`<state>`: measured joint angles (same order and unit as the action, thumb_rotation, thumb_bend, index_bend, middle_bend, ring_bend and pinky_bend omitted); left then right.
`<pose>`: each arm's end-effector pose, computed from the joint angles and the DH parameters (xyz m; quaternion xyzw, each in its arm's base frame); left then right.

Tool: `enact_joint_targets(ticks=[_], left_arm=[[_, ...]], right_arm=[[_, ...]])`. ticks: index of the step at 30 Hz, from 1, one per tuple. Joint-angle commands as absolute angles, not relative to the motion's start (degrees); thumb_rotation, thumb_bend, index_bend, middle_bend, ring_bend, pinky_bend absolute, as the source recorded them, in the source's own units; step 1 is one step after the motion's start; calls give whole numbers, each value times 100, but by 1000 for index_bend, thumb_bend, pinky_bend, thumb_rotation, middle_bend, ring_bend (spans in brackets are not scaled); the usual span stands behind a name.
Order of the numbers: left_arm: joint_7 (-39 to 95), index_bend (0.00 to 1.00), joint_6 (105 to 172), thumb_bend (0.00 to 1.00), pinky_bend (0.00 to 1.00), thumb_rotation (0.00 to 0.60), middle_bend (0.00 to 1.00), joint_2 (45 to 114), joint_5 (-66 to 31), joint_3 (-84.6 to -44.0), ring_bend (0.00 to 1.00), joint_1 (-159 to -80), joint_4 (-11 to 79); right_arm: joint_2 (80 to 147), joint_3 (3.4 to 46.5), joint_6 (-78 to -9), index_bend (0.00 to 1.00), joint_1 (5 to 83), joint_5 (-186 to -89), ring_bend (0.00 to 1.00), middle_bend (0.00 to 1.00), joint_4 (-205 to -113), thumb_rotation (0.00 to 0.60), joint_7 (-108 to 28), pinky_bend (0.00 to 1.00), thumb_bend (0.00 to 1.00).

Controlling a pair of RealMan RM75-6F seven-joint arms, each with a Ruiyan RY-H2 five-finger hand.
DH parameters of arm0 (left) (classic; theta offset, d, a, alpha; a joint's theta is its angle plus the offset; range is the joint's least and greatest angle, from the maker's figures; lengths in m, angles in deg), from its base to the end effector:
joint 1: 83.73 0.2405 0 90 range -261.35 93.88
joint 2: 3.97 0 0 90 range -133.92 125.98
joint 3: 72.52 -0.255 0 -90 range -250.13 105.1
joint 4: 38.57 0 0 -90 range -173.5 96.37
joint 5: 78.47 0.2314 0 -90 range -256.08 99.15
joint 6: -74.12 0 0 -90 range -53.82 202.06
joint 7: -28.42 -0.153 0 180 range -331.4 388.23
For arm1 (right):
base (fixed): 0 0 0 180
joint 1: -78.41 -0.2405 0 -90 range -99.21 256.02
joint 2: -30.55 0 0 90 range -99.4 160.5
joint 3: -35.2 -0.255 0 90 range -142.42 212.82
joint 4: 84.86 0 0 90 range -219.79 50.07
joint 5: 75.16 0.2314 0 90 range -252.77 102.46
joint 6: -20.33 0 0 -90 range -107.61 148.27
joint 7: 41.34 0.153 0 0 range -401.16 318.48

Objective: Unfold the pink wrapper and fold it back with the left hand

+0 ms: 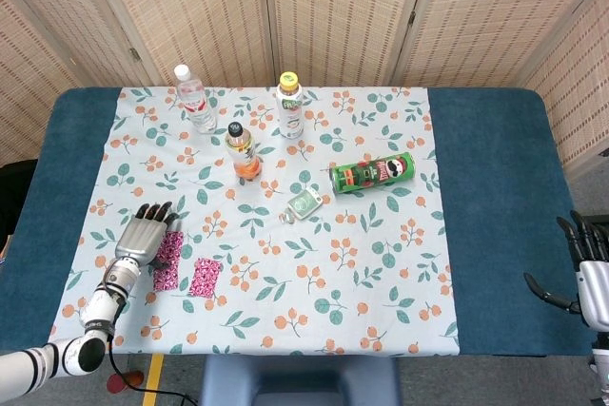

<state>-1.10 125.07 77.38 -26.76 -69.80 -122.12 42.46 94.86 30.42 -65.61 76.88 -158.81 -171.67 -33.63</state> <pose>-0.2628 0.3459 -0.0066 -0.7515 -0.3848 -0.1838 0.5034 -0.3510 -0.1807 0.1592 0.5478 -0.4086 0.3954 0.6137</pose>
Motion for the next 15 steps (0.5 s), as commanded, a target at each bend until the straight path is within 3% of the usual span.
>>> enact_joint_targets(ticks=[1, 15], left_arm=[[-73, 166, 12627, 147, 0, 600, 0, 7661, -2537, -7056, 0, -12130, 4392], [-155, 165, 12356, 147, 0, 600, 0, 7903, -2897, -6949, 0, -12305, 3959]], right_arm=[[9490, 3040, -6554, 0, 7684, -15881, 0, 0, -17159, 320, -3353, 0, 300], [9497, 3050, -6590, 0, 7732, -15865, 0, 0, -17113, 322, -3296, 0, 300]])
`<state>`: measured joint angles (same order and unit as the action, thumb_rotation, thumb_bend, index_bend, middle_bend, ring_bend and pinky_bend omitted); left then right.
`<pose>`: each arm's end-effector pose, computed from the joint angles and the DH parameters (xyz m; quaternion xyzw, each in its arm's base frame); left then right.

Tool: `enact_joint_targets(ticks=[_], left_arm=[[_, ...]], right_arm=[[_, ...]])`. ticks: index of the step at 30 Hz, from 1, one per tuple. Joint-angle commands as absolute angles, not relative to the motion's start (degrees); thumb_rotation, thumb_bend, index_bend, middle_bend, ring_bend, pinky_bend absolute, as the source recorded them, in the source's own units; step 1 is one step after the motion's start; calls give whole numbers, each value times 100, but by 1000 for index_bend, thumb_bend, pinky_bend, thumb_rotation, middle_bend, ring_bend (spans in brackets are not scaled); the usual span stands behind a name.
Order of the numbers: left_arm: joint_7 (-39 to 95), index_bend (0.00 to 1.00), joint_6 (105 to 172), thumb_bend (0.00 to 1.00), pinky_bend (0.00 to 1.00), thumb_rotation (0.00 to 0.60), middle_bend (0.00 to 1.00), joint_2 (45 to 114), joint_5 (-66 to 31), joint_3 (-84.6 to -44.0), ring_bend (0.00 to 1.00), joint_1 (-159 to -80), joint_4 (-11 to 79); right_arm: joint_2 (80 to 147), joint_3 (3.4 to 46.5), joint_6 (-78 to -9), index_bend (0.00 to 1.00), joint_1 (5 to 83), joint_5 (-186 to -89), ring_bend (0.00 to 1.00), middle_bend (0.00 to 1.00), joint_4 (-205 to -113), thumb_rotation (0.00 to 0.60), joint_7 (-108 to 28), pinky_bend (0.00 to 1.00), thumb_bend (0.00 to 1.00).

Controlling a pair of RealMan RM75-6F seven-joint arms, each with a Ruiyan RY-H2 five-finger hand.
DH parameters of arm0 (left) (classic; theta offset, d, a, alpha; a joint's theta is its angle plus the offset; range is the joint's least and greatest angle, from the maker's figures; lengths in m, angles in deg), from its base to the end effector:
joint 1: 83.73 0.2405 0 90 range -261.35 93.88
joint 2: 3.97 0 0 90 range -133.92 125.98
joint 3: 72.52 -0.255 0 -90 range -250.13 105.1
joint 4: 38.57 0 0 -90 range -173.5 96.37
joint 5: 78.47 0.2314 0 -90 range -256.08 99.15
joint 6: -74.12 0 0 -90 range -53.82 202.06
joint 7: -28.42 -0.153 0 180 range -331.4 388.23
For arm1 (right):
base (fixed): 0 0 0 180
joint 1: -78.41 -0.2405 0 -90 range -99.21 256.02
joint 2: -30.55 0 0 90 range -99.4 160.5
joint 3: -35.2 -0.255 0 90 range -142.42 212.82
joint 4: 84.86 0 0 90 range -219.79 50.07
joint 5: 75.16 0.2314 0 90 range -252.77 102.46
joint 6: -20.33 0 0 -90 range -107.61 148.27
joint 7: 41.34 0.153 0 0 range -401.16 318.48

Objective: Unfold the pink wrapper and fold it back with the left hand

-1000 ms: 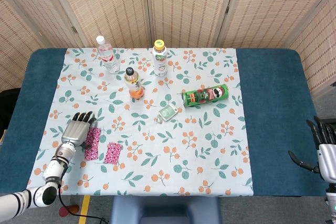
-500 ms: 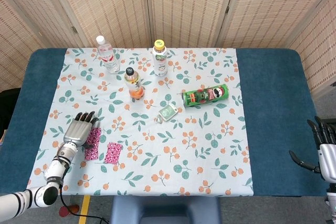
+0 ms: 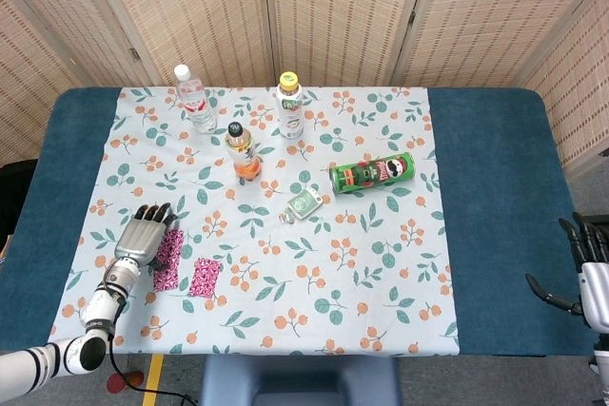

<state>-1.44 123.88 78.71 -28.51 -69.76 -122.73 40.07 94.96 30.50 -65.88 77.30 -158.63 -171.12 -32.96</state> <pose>-0.2680 0.3511 -0.0112 -0.7488 -0.3904 -0.1735 0.5068 -0.3543 -0.1777 0.1605 0.5436 -0.4108 0.3950 0.6162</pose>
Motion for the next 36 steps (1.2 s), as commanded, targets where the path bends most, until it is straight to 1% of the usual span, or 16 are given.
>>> enact_joint_targets(ticks=[1, 26, 32, 36], left_arm=[[-161, 165, 12340, 146, 0, 600, 0, 7913, -2921, -6940, 0, -12319, 3935], [-180, 164, 12040, 146, 0, 600, 0, 8150, -3533, -6727, 0, -12611, 3275], [-116, 164, 12083, 146, 0, 600, 0, 8142, -3471, -6691, 0, -12639, 3277], [-65, 163, 12184, 146, 0, 600, 0, 8030, -3345, -6714, 0, -12597, 3468]], right_arm=[[9498, 3050, -6593, 0, 7733, -15866, 0, 0, -17114, 321, -3295, 0, 300], [9477, 3033, -6592, 0, 7752, -15835, 0, 0, -17156, 321, -3335, 0, 300], [9475, 3028, -6592, 0, 7750, -15837, 0, 0, -17170, 320, -3344, 0, 301], [9476, 3014, -6592, 0, 7735, -15845, 0, 0, -17175, 323, -3342, 0, 300]])
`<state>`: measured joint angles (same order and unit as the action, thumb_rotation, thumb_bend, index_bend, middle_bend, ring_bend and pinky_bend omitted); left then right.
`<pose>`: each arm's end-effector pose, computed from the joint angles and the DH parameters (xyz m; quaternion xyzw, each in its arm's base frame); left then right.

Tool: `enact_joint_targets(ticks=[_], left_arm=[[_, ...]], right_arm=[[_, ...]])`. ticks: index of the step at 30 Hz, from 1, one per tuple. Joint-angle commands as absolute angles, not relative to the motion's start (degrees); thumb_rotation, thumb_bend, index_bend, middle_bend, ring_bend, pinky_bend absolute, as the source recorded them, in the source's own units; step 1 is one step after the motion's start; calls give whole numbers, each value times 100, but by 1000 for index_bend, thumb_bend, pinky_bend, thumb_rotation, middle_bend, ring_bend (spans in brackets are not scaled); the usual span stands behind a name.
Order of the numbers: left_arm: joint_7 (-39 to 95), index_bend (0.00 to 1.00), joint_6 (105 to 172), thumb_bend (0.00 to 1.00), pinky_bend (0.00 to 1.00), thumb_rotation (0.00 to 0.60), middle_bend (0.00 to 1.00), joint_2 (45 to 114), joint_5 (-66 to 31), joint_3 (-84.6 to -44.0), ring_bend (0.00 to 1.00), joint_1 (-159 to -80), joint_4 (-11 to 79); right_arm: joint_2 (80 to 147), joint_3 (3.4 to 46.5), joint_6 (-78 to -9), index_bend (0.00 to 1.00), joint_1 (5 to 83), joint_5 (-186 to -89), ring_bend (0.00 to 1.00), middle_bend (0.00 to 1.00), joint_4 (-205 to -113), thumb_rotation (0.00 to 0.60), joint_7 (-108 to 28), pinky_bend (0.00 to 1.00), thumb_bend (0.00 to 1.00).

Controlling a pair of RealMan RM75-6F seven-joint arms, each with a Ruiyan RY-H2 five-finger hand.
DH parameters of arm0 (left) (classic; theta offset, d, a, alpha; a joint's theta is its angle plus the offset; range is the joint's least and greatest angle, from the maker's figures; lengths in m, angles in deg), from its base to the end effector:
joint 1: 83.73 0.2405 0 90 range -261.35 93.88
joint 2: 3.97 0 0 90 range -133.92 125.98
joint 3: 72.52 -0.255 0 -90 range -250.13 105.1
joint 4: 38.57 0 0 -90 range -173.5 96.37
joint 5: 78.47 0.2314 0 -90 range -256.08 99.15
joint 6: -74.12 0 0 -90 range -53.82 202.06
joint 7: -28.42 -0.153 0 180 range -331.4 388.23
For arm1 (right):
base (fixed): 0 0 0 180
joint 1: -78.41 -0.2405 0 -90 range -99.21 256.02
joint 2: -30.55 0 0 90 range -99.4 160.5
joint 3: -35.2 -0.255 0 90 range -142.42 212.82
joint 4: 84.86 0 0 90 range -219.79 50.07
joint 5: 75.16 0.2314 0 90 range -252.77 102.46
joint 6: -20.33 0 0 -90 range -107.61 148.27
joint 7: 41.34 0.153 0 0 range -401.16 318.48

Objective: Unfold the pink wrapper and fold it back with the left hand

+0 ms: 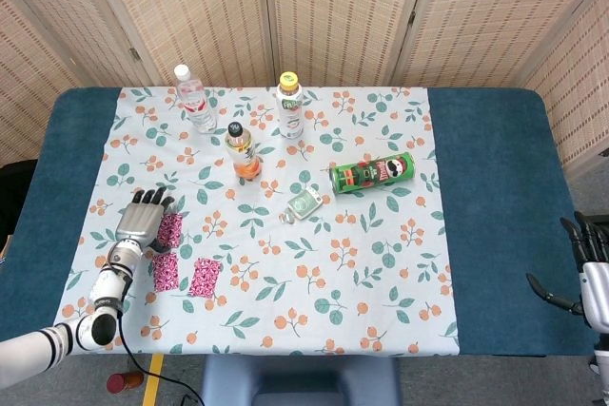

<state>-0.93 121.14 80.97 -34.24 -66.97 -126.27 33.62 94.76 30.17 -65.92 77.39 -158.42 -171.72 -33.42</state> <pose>-0.2653 0.3877 -0.0063 -0.7217 -0.4070 -0.1796 0.5303 -0.3528 -0.1784 0.1616 0.5414 -0.4098 0.3956 0.6184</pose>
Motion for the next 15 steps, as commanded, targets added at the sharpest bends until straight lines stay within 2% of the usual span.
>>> enact_joint_targets(ticks=[1, 8, 15], left_arm=[[-43, 163, 12241, 146, 0, 600, 0, 7969, -3281, -6728, 0, -12568, 3574], [254, 170, 12707, 146, 0, 600, 0, 7472, -2629, -6830, 0, -12300, 4435], [632, 204, 12833, 174, 0, 600, 0, 6916, -1738, -7070, 0, -12096, 5297]], right_arm=[[9478, 3011, -6588, 0, 7728, -15852, 0, 0, -17173, 322, -3343, 0, 300], [9466, 3003, -6606, 0, 7696, -15922, 0, 0, -17172, 318, -3325, 0, 300], [9466, 3016, -6671, 0, 7720, -15968, 0, 0, -17124, 321, -3249, 0, 300]])
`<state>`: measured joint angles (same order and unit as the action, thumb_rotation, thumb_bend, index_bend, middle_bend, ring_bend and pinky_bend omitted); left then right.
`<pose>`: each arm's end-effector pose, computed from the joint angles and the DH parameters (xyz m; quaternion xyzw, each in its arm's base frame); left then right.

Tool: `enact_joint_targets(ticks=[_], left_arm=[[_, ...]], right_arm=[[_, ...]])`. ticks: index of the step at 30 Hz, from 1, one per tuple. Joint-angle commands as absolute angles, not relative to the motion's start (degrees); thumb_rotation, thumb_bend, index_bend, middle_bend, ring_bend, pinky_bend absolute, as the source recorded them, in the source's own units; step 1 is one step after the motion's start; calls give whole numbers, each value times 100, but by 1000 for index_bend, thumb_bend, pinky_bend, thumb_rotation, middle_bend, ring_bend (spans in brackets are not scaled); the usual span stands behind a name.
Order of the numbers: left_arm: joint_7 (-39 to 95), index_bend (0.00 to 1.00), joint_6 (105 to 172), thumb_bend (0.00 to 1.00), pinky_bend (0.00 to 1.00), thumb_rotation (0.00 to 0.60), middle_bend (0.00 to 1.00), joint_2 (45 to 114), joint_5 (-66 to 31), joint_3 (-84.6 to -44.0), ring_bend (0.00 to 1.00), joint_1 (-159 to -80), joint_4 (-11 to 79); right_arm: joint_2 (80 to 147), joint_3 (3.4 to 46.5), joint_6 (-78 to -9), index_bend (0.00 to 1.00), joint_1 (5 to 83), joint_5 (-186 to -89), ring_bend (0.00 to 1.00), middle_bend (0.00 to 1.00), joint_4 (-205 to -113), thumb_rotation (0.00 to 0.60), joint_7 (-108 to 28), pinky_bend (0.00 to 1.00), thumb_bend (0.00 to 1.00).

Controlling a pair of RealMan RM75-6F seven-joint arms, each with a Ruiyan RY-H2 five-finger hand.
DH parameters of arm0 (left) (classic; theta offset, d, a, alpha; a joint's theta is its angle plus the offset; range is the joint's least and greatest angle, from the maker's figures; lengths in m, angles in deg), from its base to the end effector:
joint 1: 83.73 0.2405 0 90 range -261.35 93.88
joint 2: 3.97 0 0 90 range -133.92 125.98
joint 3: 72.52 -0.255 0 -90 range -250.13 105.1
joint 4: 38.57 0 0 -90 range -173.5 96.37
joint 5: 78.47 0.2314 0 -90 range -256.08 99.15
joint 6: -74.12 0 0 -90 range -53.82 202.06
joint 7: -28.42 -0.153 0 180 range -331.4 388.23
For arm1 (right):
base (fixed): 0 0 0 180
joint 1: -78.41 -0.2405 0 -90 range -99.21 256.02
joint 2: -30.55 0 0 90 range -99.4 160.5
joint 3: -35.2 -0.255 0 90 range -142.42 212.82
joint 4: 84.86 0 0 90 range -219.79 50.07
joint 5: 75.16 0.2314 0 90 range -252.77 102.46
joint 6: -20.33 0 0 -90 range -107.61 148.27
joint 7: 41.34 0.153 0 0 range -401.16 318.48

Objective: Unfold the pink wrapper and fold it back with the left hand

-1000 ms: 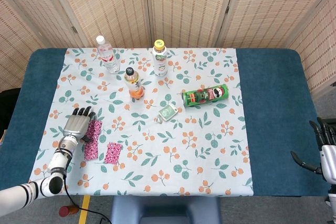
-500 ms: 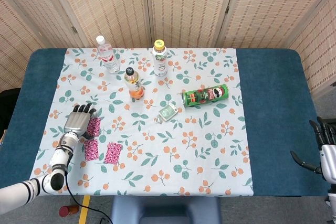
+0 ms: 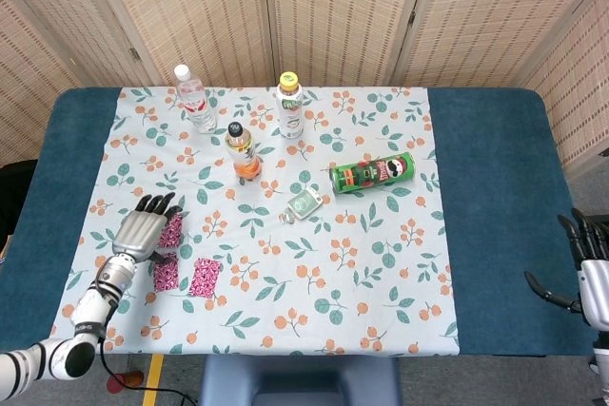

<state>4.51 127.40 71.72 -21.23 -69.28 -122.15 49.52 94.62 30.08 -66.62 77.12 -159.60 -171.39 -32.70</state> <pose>-0.2377 0.3431 0.0182 -0.7504 -0.3802 -0.2386 0.4853 -0.3495 -0.1806 0.1636 0.5462 -0.4015 0.4057 0.6131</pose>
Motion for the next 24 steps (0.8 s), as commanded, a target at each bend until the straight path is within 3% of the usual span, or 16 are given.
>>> enact_joint_targets(ticks=[1, 15, 24], left_arm=[[626, 205, 12855, 179, 0, 600, 0, 6889, -1651, -7102, 0, -12081, 5364], [-111, 228, 12693, 209, 0, 600, 0, 7043, -1803, -7420, 0, -12142, 5983], [-438, 230, 12707, 246, 0, 600, 0, 7418, -2260, -7382, 0, -12252, 5958]], right_arm=[[9468, 3020, -6678, 0, 7725, -15975, 0, 0, -17114, 323, -3235, 0, 300], [9558, 3062, -6635, 0, 7730, -15993, 0, 0, -16844, 326, -2995, 0, 300], [9602, 3058, -6548, 0, 7681, -15989, 0, 0, -16665, 327, -2814, 0, 300]])
